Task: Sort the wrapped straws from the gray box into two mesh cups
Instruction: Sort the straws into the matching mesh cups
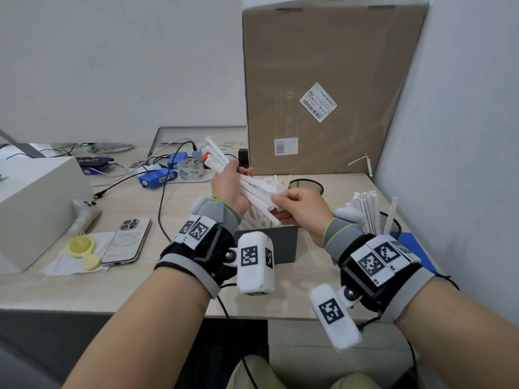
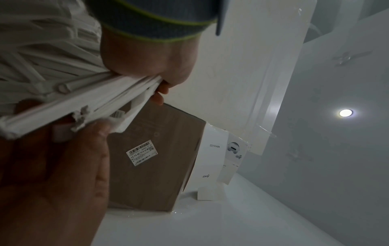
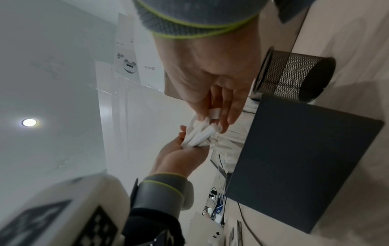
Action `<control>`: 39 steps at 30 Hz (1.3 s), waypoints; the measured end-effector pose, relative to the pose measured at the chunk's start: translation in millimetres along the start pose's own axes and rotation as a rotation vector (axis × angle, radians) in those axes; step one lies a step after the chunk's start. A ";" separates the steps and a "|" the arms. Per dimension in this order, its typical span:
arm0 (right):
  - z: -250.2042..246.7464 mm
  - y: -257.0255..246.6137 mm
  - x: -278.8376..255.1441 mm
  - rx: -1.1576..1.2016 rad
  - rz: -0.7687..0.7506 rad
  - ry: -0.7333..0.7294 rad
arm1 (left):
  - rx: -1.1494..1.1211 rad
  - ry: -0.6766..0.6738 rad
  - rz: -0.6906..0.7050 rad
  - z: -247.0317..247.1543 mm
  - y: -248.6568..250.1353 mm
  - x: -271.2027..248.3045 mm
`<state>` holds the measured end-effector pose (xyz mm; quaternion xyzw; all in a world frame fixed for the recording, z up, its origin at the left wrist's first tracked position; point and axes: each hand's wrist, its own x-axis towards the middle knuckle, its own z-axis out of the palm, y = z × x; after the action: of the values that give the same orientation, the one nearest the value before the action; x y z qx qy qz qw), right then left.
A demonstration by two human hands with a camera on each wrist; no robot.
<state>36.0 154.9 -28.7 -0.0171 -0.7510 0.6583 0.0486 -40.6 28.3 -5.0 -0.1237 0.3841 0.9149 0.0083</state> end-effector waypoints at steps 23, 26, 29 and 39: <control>-7.5 -48.0 24.0 -0.058 0.059 -0.137 | 0.365 -0.342 -0.134 5.6 -13.0 -18.3; -7.2 -47.6 19.5 -0.013 0.108 -0.174 | 0.322 -0.249 -0.131 4.5 -10.5 -16.3; -5.8 -46.9 14.3 -0.055 0.153 -0.211 | 0.347 -0.238 -0.157 2.5 -12.8 -11.7; 1.0 -16.7 4.1 0.031 0.252 0.032 | 0.038 -0.095 0.028 -2.1 -7.1 -7.5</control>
<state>32.5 152.0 -12.1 -0.1213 -0.7316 0.6705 -0.0223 -32.0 32.4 -9.7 -0.0744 0.4024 0.9123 0.0162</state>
